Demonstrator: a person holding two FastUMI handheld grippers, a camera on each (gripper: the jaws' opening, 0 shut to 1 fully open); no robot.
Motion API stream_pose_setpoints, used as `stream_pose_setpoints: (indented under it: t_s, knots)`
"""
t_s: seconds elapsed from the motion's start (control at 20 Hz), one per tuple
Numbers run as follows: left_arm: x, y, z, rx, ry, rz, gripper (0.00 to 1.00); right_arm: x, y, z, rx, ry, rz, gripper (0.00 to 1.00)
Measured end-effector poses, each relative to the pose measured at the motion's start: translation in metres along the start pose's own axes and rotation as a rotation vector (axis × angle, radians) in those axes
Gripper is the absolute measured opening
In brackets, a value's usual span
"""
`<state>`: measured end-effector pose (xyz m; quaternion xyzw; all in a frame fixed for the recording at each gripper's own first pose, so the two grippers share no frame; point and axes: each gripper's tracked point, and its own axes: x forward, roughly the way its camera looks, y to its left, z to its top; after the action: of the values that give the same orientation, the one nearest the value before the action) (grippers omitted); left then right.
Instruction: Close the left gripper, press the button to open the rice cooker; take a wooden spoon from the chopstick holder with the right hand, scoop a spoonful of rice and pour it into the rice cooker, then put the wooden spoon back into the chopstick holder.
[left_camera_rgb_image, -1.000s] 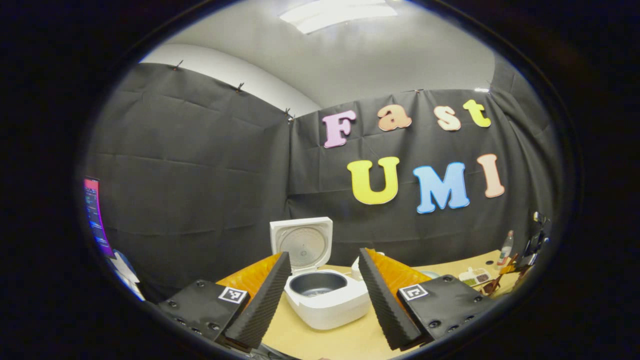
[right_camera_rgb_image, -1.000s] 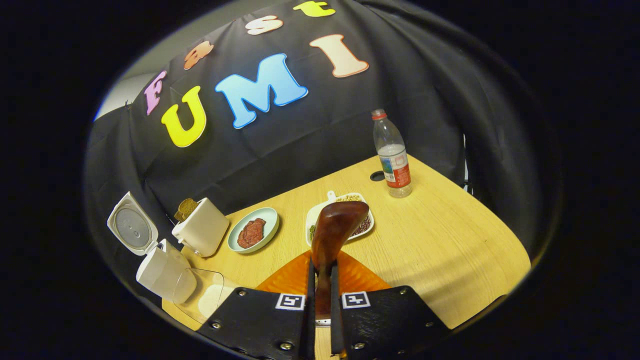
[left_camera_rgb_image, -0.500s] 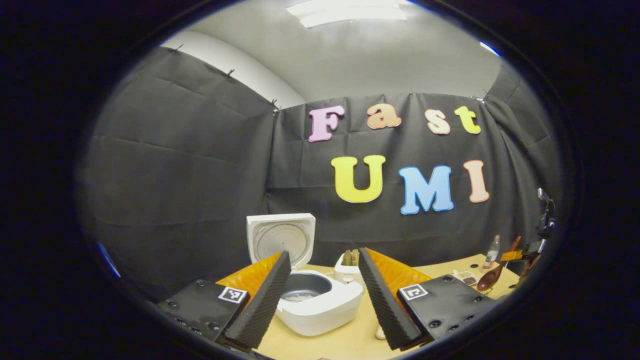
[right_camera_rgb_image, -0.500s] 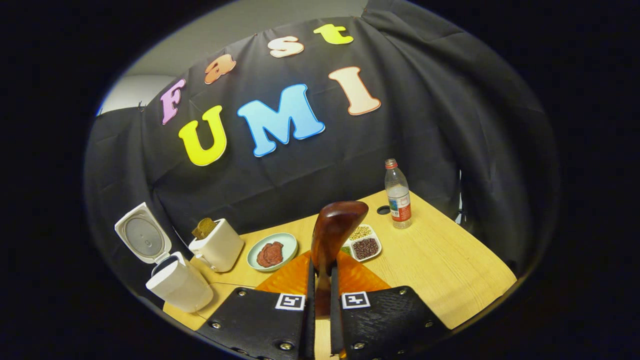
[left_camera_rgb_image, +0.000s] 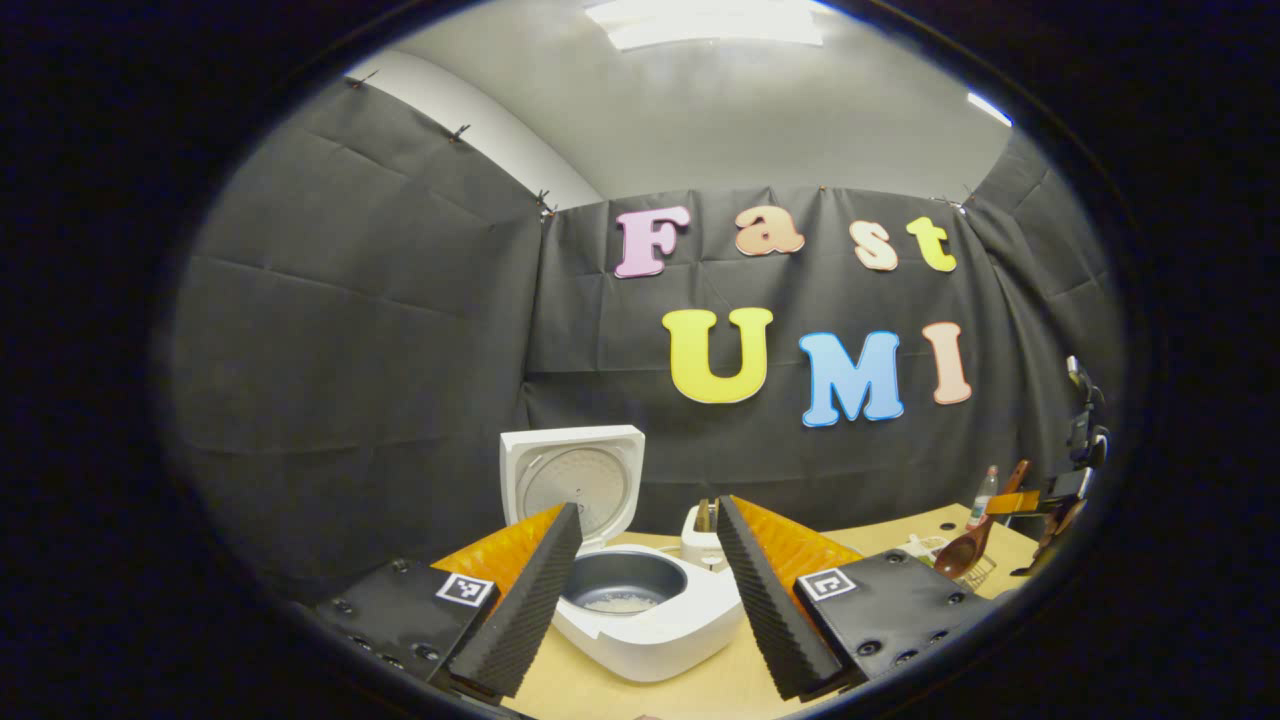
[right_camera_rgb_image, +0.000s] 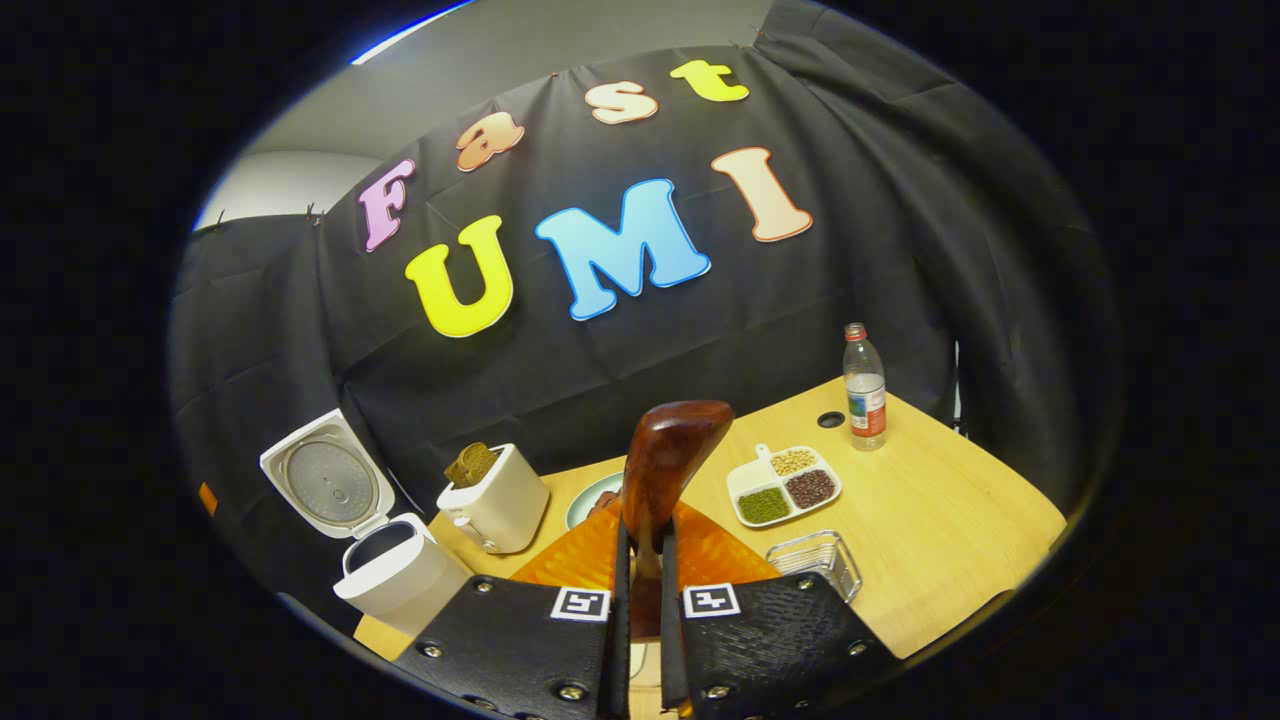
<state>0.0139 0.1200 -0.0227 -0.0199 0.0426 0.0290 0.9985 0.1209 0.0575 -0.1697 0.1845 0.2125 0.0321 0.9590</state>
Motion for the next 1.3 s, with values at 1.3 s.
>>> stream_pose_setpoints:
  t_s: [1.3]
  knots:
    - [-0.01, 0.117, -0.032, 0.018, 0.049, 0.073, 0.97, 0.049, 0.077, -0.158, -0.225, 0.195, -0.035, 0.13]
